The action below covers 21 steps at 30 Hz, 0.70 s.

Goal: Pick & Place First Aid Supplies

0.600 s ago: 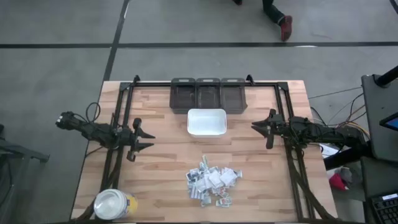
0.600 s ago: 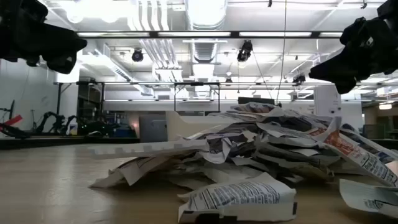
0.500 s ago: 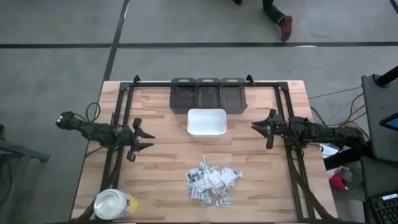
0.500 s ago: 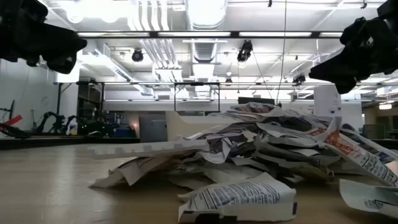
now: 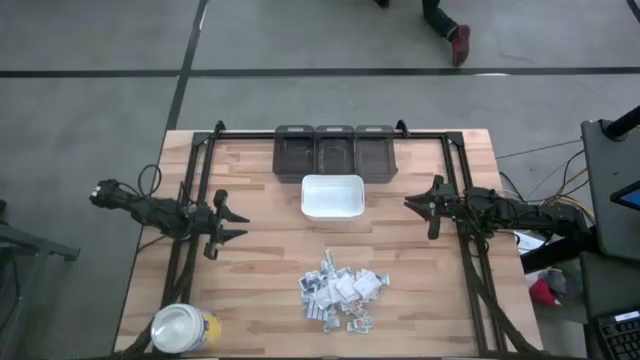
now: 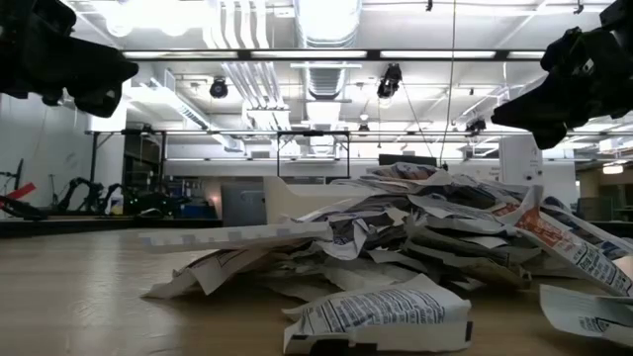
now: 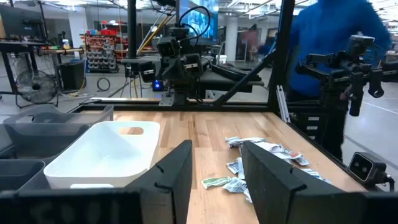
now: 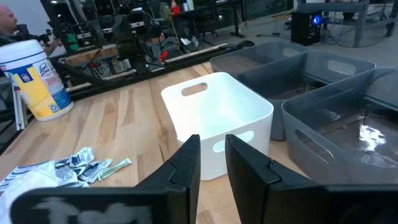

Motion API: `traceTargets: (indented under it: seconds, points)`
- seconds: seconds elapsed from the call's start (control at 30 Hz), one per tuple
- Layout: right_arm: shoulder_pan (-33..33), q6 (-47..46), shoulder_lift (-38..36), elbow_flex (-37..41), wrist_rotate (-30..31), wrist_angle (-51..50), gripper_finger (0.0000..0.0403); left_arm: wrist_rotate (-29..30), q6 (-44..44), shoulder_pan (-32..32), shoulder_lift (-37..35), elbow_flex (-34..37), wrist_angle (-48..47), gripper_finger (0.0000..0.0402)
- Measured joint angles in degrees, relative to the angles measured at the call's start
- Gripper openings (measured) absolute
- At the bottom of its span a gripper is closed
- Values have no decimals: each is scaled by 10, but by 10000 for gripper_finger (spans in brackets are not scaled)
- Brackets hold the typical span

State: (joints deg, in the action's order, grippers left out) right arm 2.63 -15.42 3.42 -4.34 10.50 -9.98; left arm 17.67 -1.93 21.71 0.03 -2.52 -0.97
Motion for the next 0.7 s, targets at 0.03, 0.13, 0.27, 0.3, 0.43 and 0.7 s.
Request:
traceTargets:
  seconds: [0.03,0.13,0.27,0.3,0.43,0.7]
  points:
    - [0,0,0,0,0,0,68,0,0,0,0,0,0,138]
    - [0,0,0,0,0,0,69,0,0,0,0,0,0,138]
    - [0,0,0,0,0,0,76,0,0,0,0,0,0,138]
    - [0,0,0,0,0,0,78,0,0,0,0,0,0,138]
    - [0,0,0,0,0,0,84,0,0,0,0,0,0,138]
    - [0,0,0,0,0,0,87,0,0,0,0,0,0,138]
